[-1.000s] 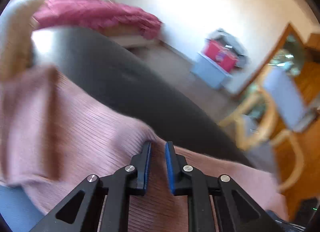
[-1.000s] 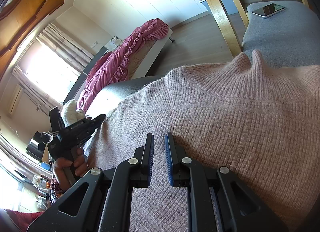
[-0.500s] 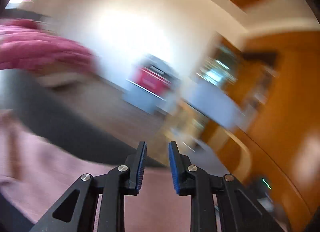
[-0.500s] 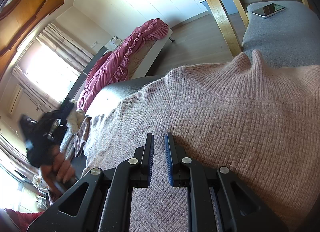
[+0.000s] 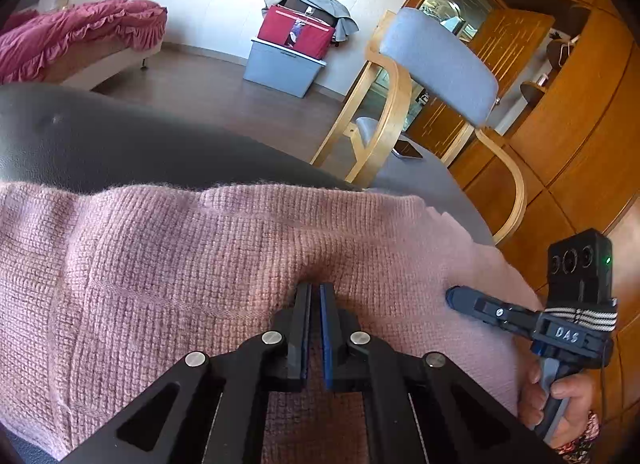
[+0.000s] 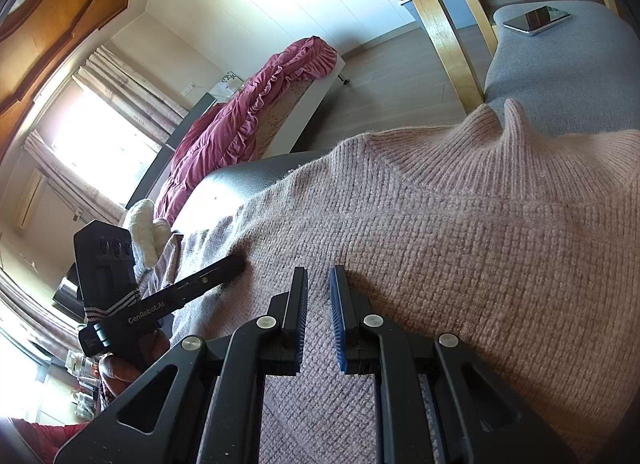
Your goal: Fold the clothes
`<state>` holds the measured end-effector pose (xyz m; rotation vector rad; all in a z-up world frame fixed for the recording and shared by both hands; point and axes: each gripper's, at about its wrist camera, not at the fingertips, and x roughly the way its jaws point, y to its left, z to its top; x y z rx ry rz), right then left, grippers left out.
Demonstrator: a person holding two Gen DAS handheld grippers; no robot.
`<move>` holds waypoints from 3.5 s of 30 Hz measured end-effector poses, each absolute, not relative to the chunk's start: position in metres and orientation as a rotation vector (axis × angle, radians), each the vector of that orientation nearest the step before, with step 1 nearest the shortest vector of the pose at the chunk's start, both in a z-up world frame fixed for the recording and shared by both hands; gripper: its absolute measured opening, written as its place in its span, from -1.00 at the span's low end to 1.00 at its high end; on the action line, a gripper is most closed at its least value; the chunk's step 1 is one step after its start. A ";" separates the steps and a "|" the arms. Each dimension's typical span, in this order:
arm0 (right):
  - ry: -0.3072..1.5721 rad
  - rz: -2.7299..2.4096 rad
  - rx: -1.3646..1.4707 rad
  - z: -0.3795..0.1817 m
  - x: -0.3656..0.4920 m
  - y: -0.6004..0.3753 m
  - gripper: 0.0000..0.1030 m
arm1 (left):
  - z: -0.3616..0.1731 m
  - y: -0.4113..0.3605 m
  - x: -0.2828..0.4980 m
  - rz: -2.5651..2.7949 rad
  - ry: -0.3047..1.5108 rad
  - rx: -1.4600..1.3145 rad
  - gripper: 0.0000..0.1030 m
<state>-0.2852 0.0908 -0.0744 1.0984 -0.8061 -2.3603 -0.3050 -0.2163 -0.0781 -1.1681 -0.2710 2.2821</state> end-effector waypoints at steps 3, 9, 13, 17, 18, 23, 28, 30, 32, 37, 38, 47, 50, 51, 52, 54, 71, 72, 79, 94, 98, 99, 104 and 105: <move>-0.817 -2.416 1.069 -0.068 -0.281 0.097 -0.74 | -0.079 -0.219 -0.316 2.270 -0.283 -1.168 -0.93; -0.817 -2.733 1.063 -0.046 -0.245 0.145 -0.71 | -0.085 -0.230 -0.326 2.215 -0.367 -1.176 -0.93; -0.971 -2.826 1.153 -0.063 -0.205 0.203 -0.65 | -0.083 -0.226 -0.323 2.220 -0.359 -1.175 -0.93; -1.227 -2.753 1.025 -0.076 -0.186 0.241 -0.75 | -0.084 -0.223 -0.328 2.219 -0.361 -1.174 -0.93; -1.235 -2.772 1.018 -0.076 -0.183 0.246 -0.74 | -0.084 -0.223 -0.328 2.217 -0.364 -1.175 -0.93; -1.375 -2.919 0.950 -0.072 -0.154 0.276 -0.74 | -0.084 -0.222 -0.331 2.215 -0.368 -1.174 -0.93; -1.514 -3.128 0.909 -0.064 -0.129 0.296 -0.58 | -0.083 -0.232 -0.326 2.211 -0.375 -1.175 -0.93; -1.557 -3.128 0.838 -0.061 -0.122 0.299 -0.51 | -0.083 -0.233 -0.325 2.211 -0.375 -1.175 -0.93; -1.512 -3.082 0.763 -0.054 -0.126 0.291 -0.51 | -0.083 -0.234 -0.325 2.211 -0.375 -1.175 -0.93; -1.102 -2.881 0.785 -0.031 -0.169 0.237 -0.51 | -0.083 -0.232 -0.325 2.214 -0.371 -1.175 -0.93; -1.066 -2.813 0.813 -0.034 -0.179 0.227 -0.50 | -0.083 -0.232 -0.325 2.214 -0.371 -1.175 -0.93; -1.396 -2.808 0.906 -0.067 -0.158 0.275 -0.69 | -0.082 -0.234 -0.325 2.214 -0.370 -1.175 -0.93; -1.447 -2.879 0.871 -0.066 -0.145 0.287 -0.68 | -0.082 -0.233 -0.326 2.215 -0.369 -1.175 -0.93; -1.455 -2.885 0.862 -0.066 -0.144 0.287 -0.68 | -0.082 -0.232 -0.326 2.216 -0.368 -1.174 -0.93; -1.459 -2.884 0.853 -0.066 -0.145 0.286 -0.68 | -0.083 -0.232 -0.326 2.215 -0.369 -1.174 -0.93; -1.469 -2.883 0.835 -0.066 -0.145 0.283 -0.67 | -0.083 -0.233 -0.327 2.210 -0.376 -1.174 -0.93; -1.192 -2.888 0.988 -0.044 -0.103 0.230 -0.39 | -0.088 -0.239 -0.334 2.159 -0.453 -1.172 -0.93; -1.180 -2.913 1.008 -0.046 -0.093 0.234 -0.39 | -0.088 -0.239 -0.334 2.159 -0.453 -1.172 -0.93; -1.570 -2.862 0.803 -0.082 -0.022 0.304 -0.59 | -0.087 -0.238 -0.334 2.161 -0.450 -1.171 -0.93; -1.054 -3.014 0.983 -0.034 -0.082 0.269 0.02 | -0.087 -0.235 -0.334 2.160 -0.454 -1.171 -0.93; -0.946 -2.927 1.051 -0.032 -0.150 0.260 0.02 | -0.088 -0.235 -0.335 2.156 -0.460 -1.171 -0.93; -0.930 -2.901 1.068 -0.032 -0.169 0.258 0.02 | -0.089 -0.235 -0.335 2.154 -0.463 -1.171 -0.93; -0.895 -2.838 1.199 -0.046 -0.251 0.268 0.11 | -0.089 -0.233 -0.336 2.152 -0.465 -1.173 -0.93; -0.892 -2.820 1.236 -0.050 -0.262 0.270 0.11 | -0.088 -0.231 -0.335 2.162 -0.450 -1.174 -0.93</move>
